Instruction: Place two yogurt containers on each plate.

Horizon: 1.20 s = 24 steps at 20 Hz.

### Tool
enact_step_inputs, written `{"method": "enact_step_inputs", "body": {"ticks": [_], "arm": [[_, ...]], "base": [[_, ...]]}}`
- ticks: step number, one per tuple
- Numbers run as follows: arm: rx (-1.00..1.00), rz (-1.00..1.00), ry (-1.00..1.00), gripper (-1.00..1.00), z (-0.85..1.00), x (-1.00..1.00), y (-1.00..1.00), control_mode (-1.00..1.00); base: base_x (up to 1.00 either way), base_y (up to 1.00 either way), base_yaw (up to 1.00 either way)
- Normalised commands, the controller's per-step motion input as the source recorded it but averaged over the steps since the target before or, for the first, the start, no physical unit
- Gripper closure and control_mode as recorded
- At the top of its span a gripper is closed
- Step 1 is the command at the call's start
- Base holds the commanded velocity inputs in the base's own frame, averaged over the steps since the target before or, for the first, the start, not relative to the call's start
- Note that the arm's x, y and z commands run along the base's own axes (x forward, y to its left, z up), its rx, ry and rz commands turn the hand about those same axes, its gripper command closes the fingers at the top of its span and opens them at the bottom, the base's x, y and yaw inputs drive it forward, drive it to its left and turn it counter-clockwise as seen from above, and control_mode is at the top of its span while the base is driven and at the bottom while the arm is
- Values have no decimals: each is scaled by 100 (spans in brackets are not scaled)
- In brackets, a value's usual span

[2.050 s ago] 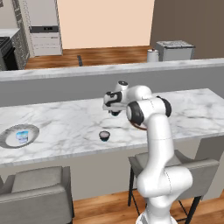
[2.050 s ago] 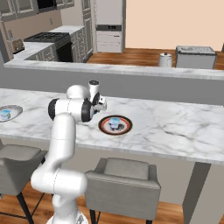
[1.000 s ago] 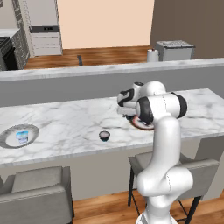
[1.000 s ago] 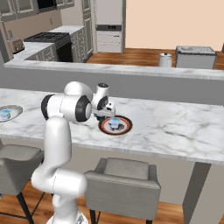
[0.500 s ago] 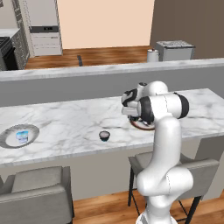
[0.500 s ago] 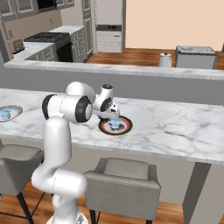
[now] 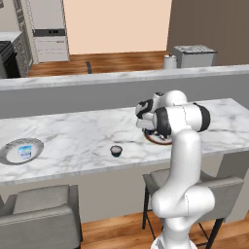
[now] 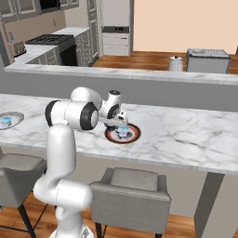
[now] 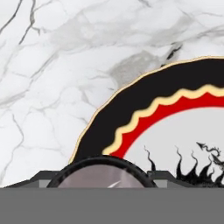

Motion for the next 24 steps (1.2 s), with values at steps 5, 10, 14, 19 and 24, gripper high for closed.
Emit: {"method": "enact_step_inputs", "body": {"ticks": [5,10,14,19,24], "arm": [[0,0,0,-100,-14,0,0,-100],[0,0,0,-100,0,-1,0,-100],[0,0,0,-100,0,0,0,-100],[0,0,0,-100,0,-1,-2,-100],[0,0,0,-100,22,-3,-7,-100]], "base": [[0,0,0],[0,0,0],[0,0,0],[0,0,0],[0,0,0]]}}
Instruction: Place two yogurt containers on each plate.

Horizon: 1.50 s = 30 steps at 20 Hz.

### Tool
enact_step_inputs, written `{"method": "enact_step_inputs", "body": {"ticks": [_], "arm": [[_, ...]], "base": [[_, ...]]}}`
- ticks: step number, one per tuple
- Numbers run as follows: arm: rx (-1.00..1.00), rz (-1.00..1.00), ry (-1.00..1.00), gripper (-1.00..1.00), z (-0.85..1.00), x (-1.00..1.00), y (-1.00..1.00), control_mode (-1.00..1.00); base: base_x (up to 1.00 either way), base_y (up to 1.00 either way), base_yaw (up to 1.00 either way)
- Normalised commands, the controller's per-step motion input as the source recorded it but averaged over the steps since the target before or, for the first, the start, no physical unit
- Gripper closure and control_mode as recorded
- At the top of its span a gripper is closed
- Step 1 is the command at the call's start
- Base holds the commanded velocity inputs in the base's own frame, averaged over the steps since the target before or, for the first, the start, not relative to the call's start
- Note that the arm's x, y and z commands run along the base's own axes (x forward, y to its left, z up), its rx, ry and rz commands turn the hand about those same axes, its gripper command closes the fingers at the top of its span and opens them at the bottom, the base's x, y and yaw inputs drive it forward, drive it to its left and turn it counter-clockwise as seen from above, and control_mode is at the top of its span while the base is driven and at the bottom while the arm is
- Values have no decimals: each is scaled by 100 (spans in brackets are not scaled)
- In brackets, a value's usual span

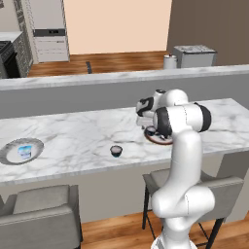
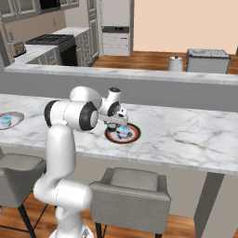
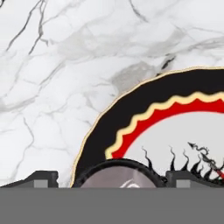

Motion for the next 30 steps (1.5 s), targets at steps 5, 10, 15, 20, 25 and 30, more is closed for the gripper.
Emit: {"method": "enact_step_inputs", "body": {"ticks": [5,10,15,20,25,30], "arm": [[0,0,0,-100,37,-1,-3,-100],[0,0,0,-100,20,-25,2,-100],[0,0,0,-100,0,-69,48,-100],[0,0,2,-100,0,-64,79,-100],[0,0,5,-100,0,-54,61,-100],[0,0,3,-100,-7,-25,58,-100]], "base": [[0,0,0],[0,0,0],[0,0,0],[0,0,0],[0,0,0],[0,0,0]]}}
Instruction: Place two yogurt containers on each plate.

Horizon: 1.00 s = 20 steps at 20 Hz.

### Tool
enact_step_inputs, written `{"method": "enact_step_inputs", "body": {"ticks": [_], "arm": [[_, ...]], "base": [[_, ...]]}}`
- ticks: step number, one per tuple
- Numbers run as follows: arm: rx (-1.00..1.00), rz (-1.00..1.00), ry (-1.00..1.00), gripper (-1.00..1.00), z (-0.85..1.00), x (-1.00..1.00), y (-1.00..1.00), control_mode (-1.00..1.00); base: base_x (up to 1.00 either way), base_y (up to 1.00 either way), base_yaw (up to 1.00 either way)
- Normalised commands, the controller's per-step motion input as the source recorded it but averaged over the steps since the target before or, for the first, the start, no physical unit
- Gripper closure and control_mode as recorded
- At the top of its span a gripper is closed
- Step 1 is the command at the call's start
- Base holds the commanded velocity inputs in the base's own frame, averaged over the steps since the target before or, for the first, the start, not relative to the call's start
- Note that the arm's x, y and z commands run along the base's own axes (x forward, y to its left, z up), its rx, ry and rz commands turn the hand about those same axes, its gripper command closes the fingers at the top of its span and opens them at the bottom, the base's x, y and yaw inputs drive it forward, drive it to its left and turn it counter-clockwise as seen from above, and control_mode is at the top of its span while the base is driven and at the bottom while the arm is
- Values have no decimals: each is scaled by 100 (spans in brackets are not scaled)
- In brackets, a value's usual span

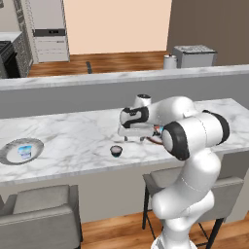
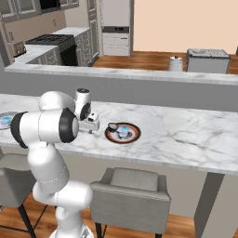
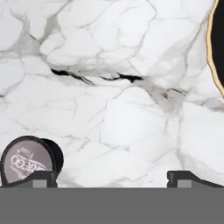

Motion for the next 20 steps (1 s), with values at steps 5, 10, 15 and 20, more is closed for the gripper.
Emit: {"method": "enact_step_inputs", "body": {"ticks": [5,10,15,20], "arm": [[0,0,2,-100,-3,-4,56,-100],[0,0,-1,-100,0,-2,44,-100],[0,0,-4,-100,-4,-2,24,-100],[0,0,-3,-100,-19,-7,3,-100]], "base": [[0,0,0],[0,0,0],[0,0,0],[0,0,0]]}}
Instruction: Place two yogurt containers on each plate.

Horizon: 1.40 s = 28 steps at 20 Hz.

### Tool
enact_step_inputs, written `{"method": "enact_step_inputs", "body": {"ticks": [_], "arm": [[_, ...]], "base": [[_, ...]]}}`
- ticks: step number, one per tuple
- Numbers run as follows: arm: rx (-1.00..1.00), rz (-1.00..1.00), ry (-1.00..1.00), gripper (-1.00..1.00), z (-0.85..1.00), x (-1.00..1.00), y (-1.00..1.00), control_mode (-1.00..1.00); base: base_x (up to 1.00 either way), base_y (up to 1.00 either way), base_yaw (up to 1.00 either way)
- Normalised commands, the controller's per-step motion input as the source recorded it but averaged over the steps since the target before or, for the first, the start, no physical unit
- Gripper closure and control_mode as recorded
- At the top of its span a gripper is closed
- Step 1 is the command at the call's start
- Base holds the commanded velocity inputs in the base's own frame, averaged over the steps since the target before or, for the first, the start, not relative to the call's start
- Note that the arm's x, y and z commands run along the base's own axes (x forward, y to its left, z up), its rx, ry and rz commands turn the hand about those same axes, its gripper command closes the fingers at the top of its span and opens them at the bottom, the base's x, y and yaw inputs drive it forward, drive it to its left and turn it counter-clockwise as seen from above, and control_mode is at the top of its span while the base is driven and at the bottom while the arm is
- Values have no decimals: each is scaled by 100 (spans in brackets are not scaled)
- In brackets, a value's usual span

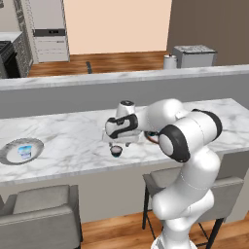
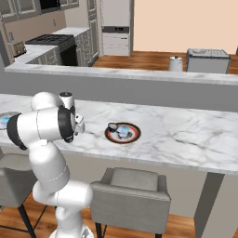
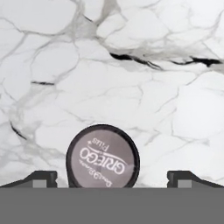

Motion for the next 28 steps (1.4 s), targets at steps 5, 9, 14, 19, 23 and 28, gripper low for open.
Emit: {"method": "enact_step_inputs", "body": {"ticks": [5,9,14,19,23,28], "arm": [[0,0,-2,-100,-17,-8,4,-100],[0,0,0,-100,-14,0,4,-100],[0,0,0,-100,-11,0,11,-100],[0,0,0,-100,-4,0,10,-100],[0,0,0,-100,-8,0,0,-100],[0,0,0,-100,-16,0,0,-100]], "base": [[0,0,0],[0,0,0],[0,0,0],[0,0,0],[0,0,0],[0,0,0]]}}
